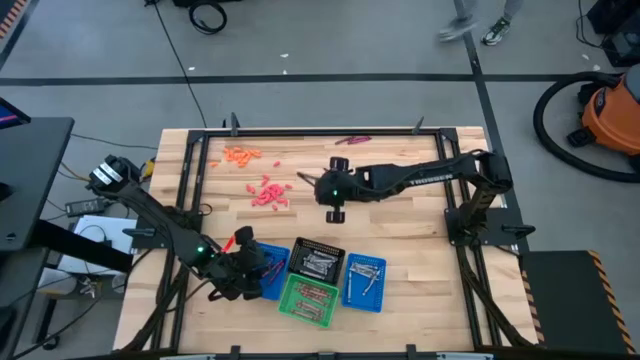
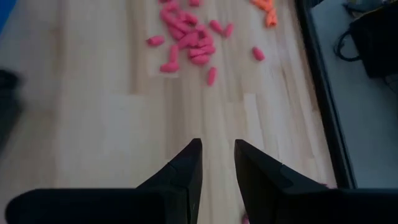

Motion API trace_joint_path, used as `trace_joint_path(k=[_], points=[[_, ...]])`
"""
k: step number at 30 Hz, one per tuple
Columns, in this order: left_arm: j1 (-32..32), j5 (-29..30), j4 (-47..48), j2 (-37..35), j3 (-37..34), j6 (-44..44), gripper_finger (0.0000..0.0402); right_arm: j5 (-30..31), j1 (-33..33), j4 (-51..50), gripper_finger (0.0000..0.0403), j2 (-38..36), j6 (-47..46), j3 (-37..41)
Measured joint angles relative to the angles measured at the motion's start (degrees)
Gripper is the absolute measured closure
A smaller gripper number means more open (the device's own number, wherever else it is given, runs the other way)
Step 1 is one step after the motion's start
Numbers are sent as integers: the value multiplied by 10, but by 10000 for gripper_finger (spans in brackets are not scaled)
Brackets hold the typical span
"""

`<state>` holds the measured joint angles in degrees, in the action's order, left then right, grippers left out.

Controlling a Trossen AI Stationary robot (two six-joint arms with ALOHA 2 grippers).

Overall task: Sort crayons
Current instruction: Put the dark red crayon into the left blue bin

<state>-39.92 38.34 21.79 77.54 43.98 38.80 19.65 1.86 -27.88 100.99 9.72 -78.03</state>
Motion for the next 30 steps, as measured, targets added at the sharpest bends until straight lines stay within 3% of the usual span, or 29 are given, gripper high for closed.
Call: trace_joint_path(k=[5, 12, 19, 30], points=[[4, 30, 7, 0, 20, -64, 249, -10, 50, 97, 302, 0, 4, 71], [33, 32, 26, 0, 20, -86, 249, -62, 137, 220, 302, 0, -26, 154], [53, 32, 26, 0, 20, -113, 249, -105, 190, 243, 302, 4, -55, 182], [66, 25, 26, 0, 20, -124, 249, -129, 223, 281, 302, 80, -77, 185]])
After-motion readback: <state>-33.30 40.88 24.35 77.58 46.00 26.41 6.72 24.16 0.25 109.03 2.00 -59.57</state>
